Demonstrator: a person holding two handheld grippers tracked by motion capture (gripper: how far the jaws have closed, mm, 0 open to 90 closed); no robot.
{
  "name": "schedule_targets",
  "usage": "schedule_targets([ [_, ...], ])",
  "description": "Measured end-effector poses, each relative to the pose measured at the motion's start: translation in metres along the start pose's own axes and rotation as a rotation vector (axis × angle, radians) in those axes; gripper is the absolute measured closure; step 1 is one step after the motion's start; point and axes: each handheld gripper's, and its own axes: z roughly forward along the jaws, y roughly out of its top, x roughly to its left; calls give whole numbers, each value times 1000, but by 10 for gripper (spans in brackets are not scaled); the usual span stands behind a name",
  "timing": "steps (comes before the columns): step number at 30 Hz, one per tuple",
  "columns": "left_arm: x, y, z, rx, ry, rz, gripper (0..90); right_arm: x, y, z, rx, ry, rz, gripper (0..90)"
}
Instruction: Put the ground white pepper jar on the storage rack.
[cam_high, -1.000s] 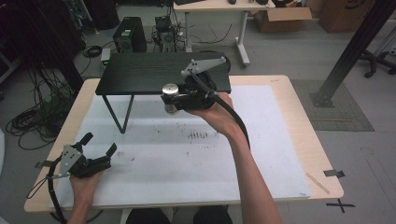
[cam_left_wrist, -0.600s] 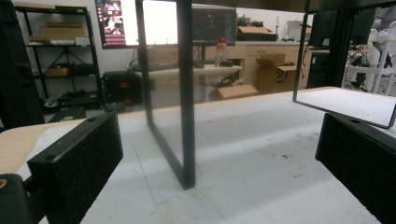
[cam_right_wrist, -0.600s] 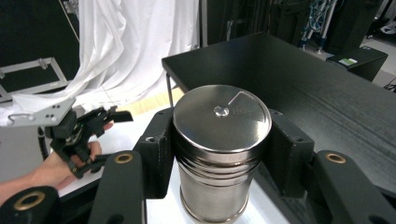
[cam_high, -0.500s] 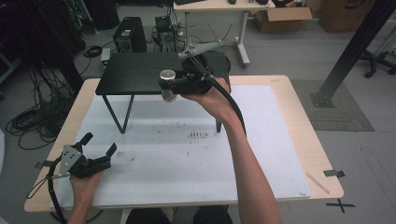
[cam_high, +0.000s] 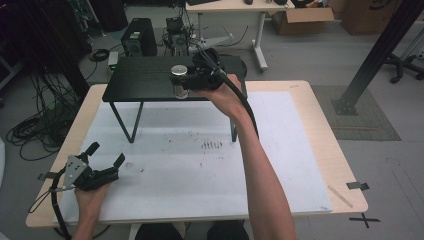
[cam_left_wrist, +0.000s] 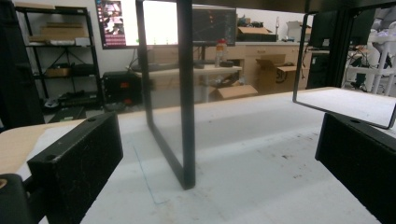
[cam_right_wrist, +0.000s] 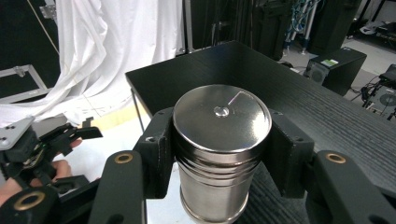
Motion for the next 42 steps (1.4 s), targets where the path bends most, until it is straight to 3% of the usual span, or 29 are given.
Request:
schedule_targets([
  [15, 0, 0, 0, 1, 0, 0, 11, -18, 5, 23, 38, -22, 6, 490],
  [42, 0, 0, 0, 3, 0, 2, 12, -19, 3, 26, 45, -23, -7, 488],
])
